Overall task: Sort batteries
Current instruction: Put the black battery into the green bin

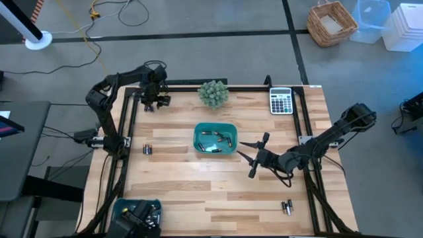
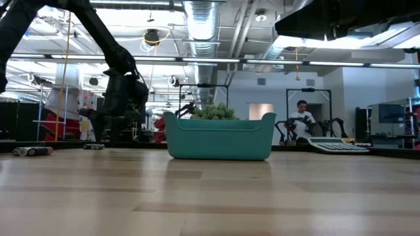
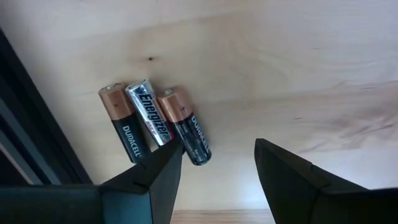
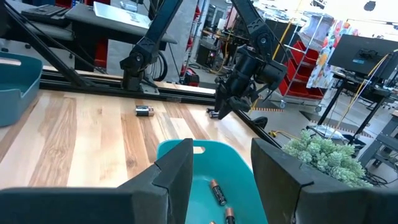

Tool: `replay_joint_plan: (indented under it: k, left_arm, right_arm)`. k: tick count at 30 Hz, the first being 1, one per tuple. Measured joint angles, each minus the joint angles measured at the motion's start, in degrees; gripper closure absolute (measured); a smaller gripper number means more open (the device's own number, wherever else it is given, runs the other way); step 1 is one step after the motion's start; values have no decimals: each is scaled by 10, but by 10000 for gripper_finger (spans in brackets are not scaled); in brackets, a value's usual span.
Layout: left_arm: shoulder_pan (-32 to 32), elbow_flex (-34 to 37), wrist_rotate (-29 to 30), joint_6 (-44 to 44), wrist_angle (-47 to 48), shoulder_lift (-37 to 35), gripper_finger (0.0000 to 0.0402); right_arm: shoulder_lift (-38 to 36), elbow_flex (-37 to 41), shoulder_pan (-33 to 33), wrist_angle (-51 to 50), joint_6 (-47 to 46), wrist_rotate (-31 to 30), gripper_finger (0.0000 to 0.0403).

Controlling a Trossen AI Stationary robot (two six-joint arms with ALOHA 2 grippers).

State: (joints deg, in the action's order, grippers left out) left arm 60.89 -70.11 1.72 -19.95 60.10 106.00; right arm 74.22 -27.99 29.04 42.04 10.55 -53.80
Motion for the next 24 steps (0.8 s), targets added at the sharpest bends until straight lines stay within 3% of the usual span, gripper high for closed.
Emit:
replay_joint_plan:
  k: [24]
  left_arm:
    - [15,1,0,23,-11,0,206]
  right_arm:
    - [0,0,1,3,0,0,226]
